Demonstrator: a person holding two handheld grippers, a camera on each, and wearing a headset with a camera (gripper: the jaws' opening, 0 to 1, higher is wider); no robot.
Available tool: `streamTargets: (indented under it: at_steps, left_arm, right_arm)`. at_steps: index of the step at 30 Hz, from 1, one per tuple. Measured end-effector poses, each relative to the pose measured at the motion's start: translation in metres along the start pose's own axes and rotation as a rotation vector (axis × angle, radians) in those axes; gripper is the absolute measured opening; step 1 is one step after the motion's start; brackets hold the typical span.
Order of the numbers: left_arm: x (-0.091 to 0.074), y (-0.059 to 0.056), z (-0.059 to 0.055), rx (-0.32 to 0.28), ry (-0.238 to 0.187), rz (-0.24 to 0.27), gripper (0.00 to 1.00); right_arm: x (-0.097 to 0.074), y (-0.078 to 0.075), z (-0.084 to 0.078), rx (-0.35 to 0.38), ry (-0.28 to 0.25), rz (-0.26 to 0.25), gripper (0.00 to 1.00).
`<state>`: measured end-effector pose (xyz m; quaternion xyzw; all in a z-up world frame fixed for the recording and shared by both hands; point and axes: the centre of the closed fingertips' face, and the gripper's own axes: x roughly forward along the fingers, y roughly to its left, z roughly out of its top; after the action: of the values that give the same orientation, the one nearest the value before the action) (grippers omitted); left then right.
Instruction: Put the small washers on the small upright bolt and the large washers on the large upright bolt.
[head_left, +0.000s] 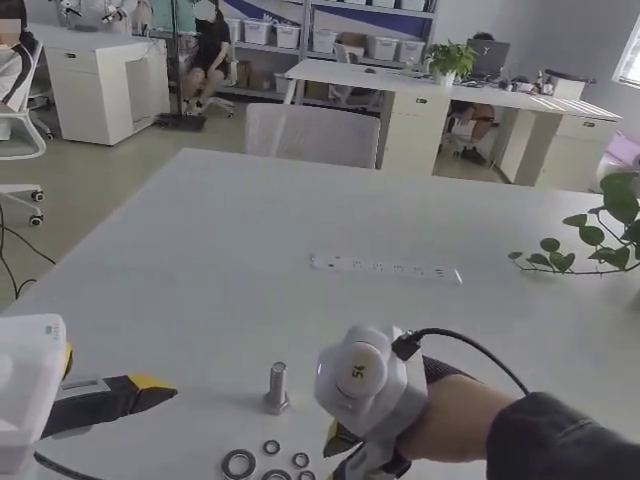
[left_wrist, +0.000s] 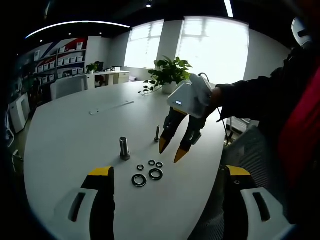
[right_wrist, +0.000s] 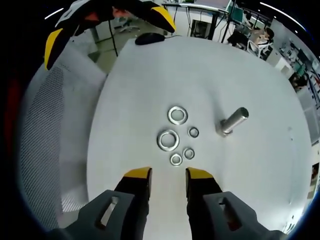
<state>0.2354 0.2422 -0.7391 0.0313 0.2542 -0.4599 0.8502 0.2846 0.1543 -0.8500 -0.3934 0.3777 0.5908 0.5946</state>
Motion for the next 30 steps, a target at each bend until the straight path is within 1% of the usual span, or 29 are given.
streamTargets:
  at_steps: [6, 11, 18, 22, 25, 30]
  left_arm:
    - [-0.001, 0.001, 0.0, -0.002, -0.002, -0.001, 0.9]
    - [-0.001, 0.002, -0.002, -0.005, -0.001, 0.0, 0.9]
    - [0.0, 0.002, -0.003, -0.009, 0.001, -0.002, 0.9]
    - [0.0, 0.002, -0.005, -0.012, 0.002, -0.002, 0.9]
    - [0.0, 0.003, -0.006, -0.015, 0.003, -0.001, 0.9]
    - [0.001, 0.003, -0.007, -0.017, 0.002, -0.001, 0.9]
  right_arm:
    - [0.007, -0.002, 0.0, 0.005, 0.007, 0.004, 0.27]
    - [0.011, -0.005, 0.002, 0.011, 0.008, -0.007, 0.25]
    - [0.02, -0.004, 0.003, 0.025, 0.011, 0.002, 0.25]
    - [0.025, -0.004, 0.001, 0.037, 0.016, 0.005, 0.24]
    - [0.026, -0.007, 0.0, 0.045, 0.018, -0.006, 0.23]
    - [0.028, -0.007, -0.002, 0.06, 0.023, 0.0, 0.23]
